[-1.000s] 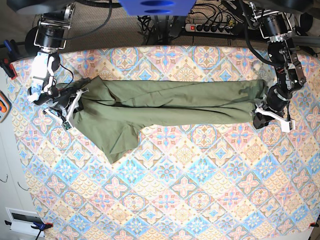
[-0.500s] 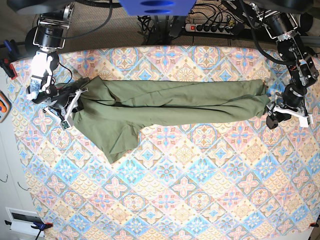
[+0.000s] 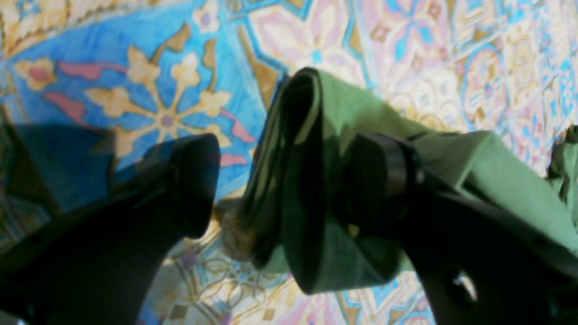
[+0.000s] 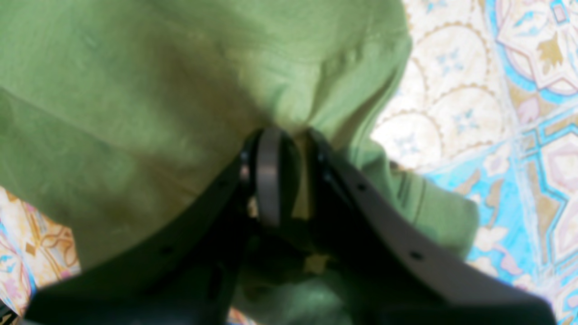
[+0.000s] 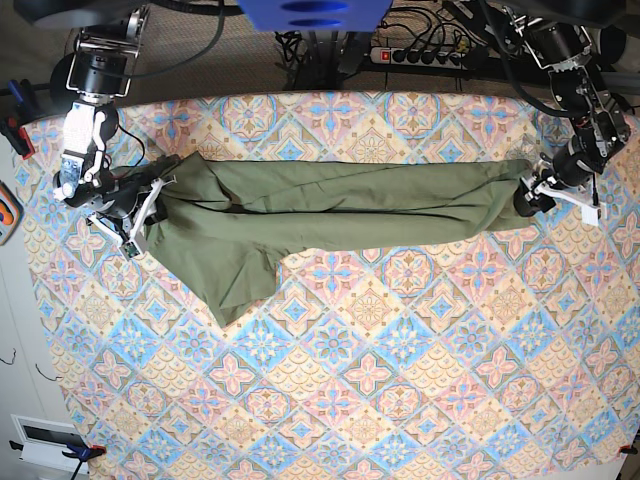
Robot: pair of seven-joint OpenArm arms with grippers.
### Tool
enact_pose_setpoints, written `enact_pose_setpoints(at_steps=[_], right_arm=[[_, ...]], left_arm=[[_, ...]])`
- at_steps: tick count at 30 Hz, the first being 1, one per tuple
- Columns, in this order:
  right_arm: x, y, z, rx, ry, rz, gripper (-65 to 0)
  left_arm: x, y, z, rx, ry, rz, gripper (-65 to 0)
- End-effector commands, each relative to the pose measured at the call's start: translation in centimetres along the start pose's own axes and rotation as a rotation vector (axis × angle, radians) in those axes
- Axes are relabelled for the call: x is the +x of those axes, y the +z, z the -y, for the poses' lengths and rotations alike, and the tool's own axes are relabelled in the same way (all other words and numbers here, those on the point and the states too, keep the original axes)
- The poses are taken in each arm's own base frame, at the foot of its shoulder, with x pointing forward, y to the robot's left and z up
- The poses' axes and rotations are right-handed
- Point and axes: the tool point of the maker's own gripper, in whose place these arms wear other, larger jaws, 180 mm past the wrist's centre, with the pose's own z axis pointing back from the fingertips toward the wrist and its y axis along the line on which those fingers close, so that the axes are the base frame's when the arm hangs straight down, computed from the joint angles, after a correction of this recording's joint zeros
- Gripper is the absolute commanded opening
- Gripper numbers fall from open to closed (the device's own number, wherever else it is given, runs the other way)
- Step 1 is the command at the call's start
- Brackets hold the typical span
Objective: Layout the t-shirt on the table in an organized manner, then fold the t-shirt properly
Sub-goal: 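Regrasp both ends of the folded strip with both grippers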
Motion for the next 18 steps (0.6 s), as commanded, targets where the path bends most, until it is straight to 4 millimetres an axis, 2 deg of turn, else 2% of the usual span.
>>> enact_pose_setpoints(at_steps=[1, 7, 12, 15, 18], right_arm=[[-0.6, 0.2, 0.5, -0.019, 0.017, -0.040, -55.9], [-0.6, 0.2, 0.5, -0.018, 0.017, -0.039, -55.9], [-0.6, 0.3, 0.5, -0.018, 0.017, -0.039, -55.9], [-0.6, 0.3, 0.5, -0.018, 0.017, -0.039, -55.9], [-0.7, 0.3, 0.5, -0.018, 0.017, -0.042, -56.0]], left_arm=[[1.4, 0.3, 0.1, -0.009, -0.009, 0.032, -20.0], [-0.4, -1.9, -0.7, -0.018, 0.075, -0.036, -20.2], [-1.0, -3.0, 0.9, -0.055, 0.080, -0.053, -21.2], [-1.6, -3.9, 2.5, -0.082, 0.042, -0.088, -29.0], [-2.4, -4.7, 3.9, -0.104, 0.001, -0.127, -45.8]])
